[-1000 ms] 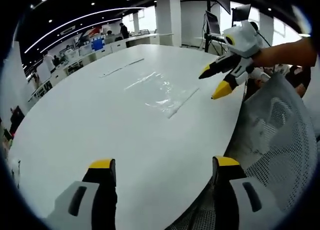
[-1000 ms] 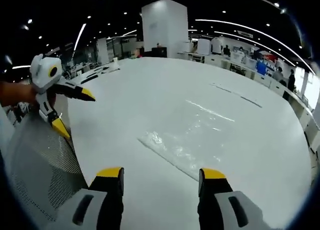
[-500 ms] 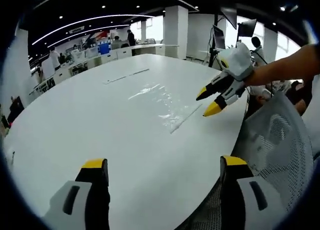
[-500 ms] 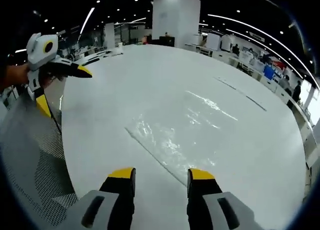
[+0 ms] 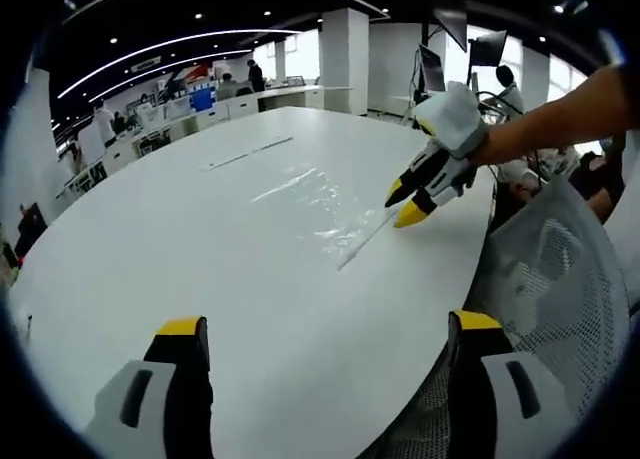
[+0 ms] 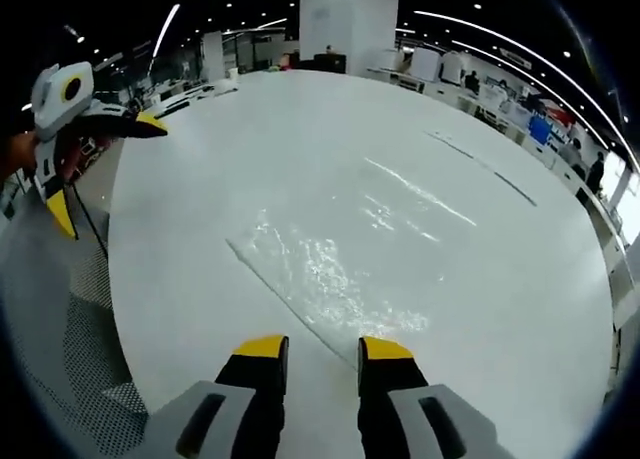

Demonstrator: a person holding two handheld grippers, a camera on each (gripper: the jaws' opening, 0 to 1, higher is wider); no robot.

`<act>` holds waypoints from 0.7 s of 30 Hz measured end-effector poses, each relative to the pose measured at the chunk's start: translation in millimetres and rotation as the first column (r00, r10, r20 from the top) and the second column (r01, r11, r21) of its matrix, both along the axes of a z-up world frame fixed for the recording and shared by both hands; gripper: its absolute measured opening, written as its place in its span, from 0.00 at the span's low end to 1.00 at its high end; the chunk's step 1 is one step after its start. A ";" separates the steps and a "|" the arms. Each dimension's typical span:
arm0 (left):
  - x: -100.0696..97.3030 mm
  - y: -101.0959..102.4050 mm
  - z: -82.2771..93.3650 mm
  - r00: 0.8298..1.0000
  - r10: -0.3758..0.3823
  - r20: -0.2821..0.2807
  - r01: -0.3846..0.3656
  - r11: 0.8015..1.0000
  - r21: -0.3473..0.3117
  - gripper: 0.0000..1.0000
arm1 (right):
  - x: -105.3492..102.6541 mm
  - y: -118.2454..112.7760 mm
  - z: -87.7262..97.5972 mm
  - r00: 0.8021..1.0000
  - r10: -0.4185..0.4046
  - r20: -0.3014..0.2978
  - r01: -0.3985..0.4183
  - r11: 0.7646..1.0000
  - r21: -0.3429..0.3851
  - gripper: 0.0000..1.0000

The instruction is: Open the resealable bag by pulling the two sides of the seal apart until the entire bag opening is separated and visibly accessible.

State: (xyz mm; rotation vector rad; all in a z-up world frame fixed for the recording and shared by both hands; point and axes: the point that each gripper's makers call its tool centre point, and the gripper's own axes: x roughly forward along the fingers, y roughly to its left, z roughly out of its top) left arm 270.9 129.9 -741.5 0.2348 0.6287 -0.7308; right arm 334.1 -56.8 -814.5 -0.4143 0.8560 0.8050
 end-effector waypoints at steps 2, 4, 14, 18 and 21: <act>0.2 -0.3 -0.1 1.000 -0.001 -0.002 0.001 1.000 0.001 0.99 | -2.0 -0.6 -3.7 1.000 0.006 -0.013 -0.006 1.000 -0.014 0.23; -0.5 -1.1 -0.4 1.000 -0.005 -0.004 0.005 1.000 0.002 0.99 | -1.3 1.2 -1.8 1.000 0.012 -0.008 -0.012 1.000 -0.010 0.21; -1.4 -6.8 -7.6 0.999 -0.046 -0.021 0.047 0.998 0.029 0.99 | -6.5 11.0 -2.2 0.991 0.131 -0.026 -0.132 0.988 -0.075 0.07; 0.3 -9.8 -5.9 0.998 -0.059 -0.015 0.060 0.998 0.034 0.99 | -8.9 12.3 -3.3 0.984 0.178 -0.031 -0.180 0.978 -0.101 0.04; 1.8 -10.9 -5.5 0.998 -0.063 -0.009 0.063 0.997 0.033 0.98 | -10.7 13.0 -3.0 0.977 0.214 -0.024 -0.215 0.970 -0.113 0.03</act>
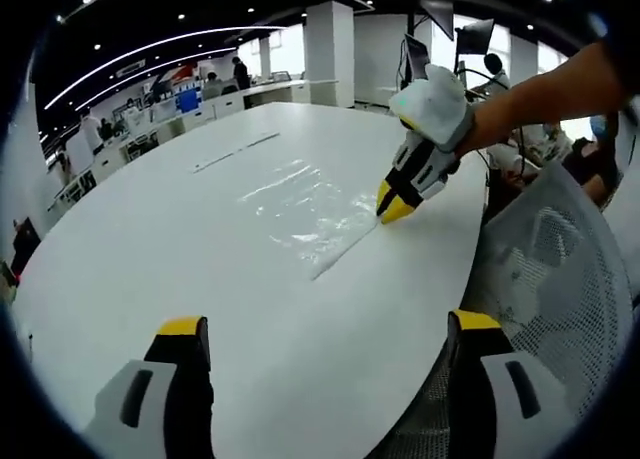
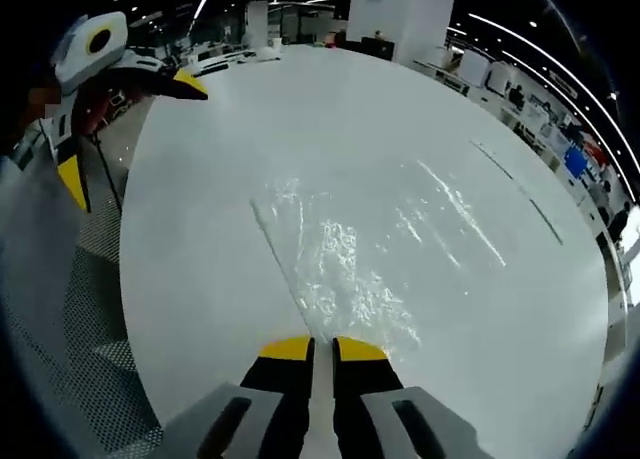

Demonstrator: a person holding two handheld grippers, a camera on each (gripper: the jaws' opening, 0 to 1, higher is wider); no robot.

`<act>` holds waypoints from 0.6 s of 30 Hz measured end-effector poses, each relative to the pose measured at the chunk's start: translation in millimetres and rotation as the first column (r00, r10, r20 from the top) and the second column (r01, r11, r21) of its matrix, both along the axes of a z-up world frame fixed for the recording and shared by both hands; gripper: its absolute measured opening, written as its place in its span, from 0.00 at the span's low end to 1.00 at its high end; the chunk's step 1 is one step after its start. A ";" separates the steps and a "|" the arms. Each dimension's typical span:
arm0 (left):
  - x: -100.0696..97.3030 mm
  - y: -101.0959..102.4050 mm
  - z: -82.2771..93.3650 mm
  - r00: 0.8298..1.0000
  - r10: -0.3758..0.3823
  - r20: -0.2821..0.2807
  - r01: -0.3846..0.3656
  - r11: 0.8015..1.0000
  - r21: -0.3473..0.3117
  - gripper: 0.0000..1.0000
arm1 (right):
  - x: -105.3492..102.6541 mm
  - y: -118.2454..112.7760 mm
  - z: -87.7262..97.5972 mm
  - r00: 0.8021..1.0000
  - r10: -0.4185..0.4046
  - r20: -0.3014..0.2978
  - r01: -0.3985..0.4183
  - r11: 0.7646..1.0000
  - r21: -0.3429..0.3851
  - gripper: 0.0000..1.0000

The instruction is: Open the resealable bag by pulling the two sides of the seal apart until the entire bag opening is separated and visibly accessible.

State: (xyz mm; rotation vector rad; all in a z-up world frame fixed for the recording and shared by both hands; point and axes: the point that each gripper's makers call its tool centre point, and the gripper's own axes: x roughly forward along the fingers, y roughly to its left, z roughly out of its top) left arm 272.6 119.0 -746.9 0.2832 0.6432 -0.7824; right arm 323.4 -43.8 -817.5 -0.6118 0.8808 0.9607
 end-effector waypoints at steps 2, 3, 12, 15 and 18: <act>-0.5 -1.1 -0.4 1.000 -0.008 0.000 0.008 1.000 0.005 0.98 | -1.0 0.6 -0.1 1.000 0.029 0.003 -0.029 1.000 -0.010 0.02; -0.5 -1.1 -0.5 1.000 -0.011 0.002 0.011 1.000 0.009 0.98 | -0.7 0.7 -0.5 0.999 0.045 0.006 -0.045 0.999 -0.017 0.01; -1.9 -1.2 0.2 1.000 -0.017 0.003 0.017 1.000 0.016 0.97 | -4.4 3.9 -0.5 0.982 0.183 0.041 -0.179 0.981 -0.079 0.00; -2.3 -1.1 0.5 1.000 -0.020 0.004 0.020 1.000 0.020 0.97 | -4.5 3.1 -0.3 0.982 0.184 0.043 -0.181 0.981 -0.066 0.00; -2.5 -1.3 0.5 1.000 -0.021 0.005 0.021 1.000 0.018 0.97 | -8.1 3.0 -0.4 0.979 0.201 0.047 -0.198 0.978 -0.059 0.00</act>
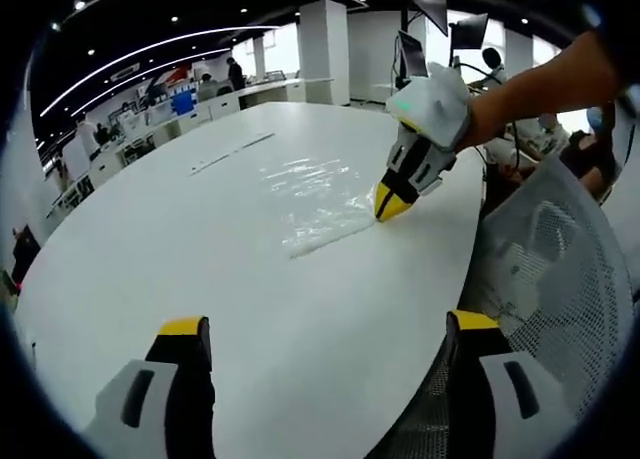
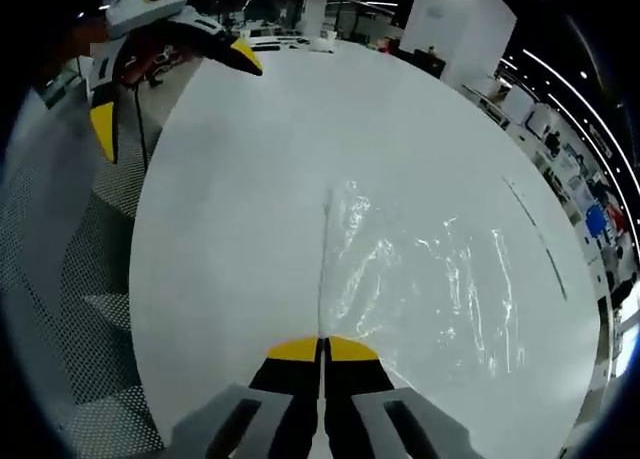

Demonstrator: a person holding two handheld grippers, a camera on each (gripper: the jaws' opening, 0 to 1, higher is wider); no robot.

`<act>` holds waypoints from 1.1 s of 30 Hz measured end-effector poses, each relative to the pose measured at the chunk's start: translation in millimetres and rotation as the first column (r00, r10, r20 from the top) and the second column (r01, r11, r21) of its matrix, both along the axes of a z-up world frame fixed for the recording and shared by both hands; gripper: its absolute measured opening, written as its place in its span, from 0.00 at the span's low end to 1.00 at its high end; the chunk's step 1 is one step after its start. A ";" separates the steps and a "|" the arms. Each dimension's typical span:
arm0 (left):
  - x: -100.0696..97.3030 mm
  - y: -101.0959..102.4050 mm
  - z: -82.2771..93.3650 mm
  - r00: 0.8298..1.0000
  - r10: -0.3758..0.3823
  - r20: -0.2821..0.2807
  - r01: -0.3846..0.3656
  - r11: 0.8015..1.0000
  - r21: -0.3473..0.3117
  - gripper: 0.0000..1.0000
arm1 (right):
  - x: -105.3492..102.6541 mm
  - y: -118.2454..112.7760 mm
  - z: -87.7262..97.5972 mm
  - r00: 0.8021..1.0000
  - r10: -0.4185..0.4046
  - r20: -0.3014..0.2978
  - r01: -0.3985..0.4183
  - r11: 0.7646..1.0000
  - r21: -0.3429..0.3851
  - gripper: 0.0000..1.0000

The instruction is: Open the resealable bag by pulling the two sides of the seal apart until the entire bag opening is separated and visibly accessible.

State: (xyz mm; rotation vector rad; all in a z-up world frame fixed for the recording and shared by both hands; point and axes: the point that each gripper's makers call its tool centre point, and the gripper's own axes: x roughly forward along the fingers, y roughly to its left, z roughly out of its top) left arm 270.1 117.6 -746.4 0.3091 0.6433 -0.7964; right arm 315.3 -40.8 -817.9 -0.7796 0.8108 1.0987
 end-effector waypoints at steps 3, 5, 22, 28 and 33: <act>-1.0 -0.5 -2.2 1.000 -0.004 -0.006 0.004 1.000 0.004 0.97 | -4.0 0.0 0.5 1.000 0.022 -0.006 -0.022 1.000 0.005 0.00; -1.6 -1.1 -3.3 1.000 -0.010 -0.008 0.010 1.000 0.010 0.97 | -6.3 -0.1 1.4 0.999 0.044 -0.003 -0.044 0.999 -0.001 0.00; 1.4 -6.7 -3.5 0.997 -0.072 0.007 0.071 0.996 0.051 0.89 | -23.9 6.7 22.5 0.963 0.269 0.023 -0.268 0.962 -0.041 0.00; 2.3 -10.4 -3.5 0.994 -0.110 0.020 0.108 0.991 0.073 0.85 | -32.0 8.2 31.9 0.951 0.309 0.020 -0.308 0.951 -0.035 0.00; 2.0 -12.5 -6.8 0.990 -0.141 0.015 0.139 0.986 0.093 0.82 | -38.5 5.6 40.7 0.942 0.335 0.010 -0.335 0.942 -0.038 0.00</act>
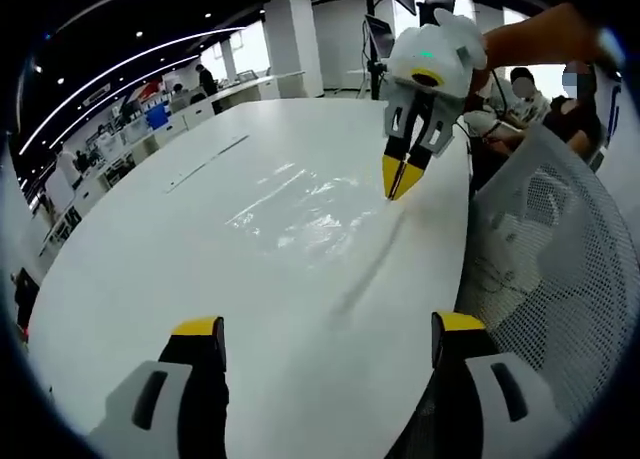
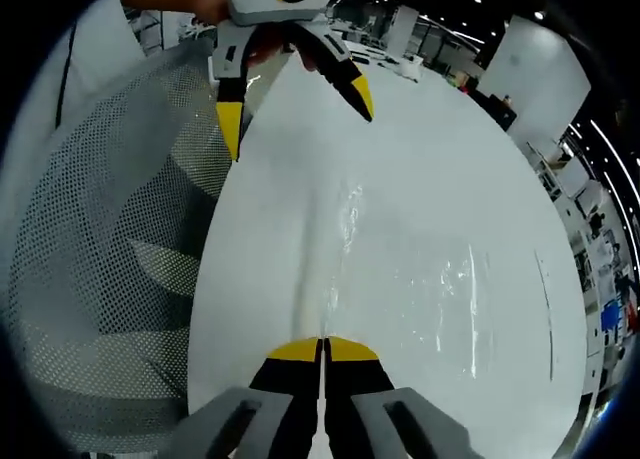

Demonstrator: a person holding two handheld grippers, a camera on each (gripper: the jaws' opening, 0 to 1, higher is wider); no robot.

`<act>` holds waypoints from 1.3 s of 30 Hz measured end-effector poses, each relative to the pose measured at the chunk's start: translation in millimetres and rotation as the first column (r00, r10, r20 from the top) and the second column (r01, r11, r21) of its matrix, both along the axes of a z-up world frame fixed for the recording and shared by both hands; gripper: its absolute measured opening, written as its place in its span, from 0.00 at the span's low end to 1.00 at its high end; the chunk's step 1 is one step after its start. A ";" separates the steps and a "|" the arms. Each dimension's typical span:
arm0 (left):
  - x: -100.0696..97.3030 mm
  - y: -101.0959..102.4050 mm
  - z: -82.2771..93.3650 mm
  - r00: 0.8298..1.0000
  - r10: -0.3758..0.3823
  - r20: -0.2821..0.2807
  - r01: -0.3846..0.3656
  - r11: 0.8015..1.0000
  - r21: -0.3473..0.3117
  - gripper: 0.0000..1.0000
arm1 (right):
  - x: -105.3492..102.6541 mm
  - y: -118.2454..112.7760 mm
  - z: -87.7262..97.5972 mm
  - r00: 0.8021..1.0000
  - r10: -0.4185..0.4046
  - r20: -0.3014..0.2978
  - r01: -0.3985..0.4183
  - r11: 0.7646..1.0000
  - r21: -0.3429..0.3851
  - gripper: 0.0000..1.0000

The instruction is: Open the resealable bag by pulling the two sides of the seal apart until the entire bag opening is separated and visibly accessible.

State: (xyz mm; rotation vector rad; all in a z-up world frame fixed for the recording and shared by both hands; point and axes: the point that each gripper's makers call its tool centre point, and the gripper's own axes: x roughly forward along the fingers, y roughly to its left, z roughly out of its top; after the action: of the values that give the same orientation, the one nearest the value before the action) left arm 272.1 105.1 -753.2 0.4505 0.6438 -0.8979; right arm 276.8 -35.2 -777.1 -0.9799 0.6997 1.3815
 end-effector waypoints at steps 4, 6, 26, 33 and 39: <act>-0.2 -5.6 -1.6 0.998 -0.056 0.018 0.055 0.998 0.035 0.80 | -1.7 -1.4 8.5 1.000 -0.002 -0.008 0.002 1.000 0.004 0.00; -0.1 -8.2 -1.3 0.997 -0.070 0.021 0.069 0.997 0.042 0.78 | -2.3 -3.0 11.0 1.000 -0.007 -0.015 0.007 1.000 -0.001 0.00; 3.2 -25.9 7.6 0.971 -0.215 0.106 0.203 0.972 0.115 0.53 | -11.3 6.9 27.8 0.999 0.048 0.005 -0.048 0.999 -0.001 0.00; 9.3 -29.6 9.4 0.960 -0.246 0.133 0.227 0.964 0.140 0.43 | -8.9 9.4 35.6 0.998 0.061 0.008 -0.061 0.998 0.012 0.00; 13.2 -32.2 11.3 0.957 -0.251 0.144 0.232 0.963 0.135 0.32 | -11.5 8.8 38.3 0.999 0.011 -0.042 -0.010 1.000 0.023 0.00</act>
State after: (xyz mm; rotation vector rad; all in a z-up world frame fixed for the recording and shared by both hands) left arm 285.3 73.0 -742.0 0.7112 0.5015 -1.0471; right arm 265.3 -26.4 -738.8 -0.9403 0.7093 1.4196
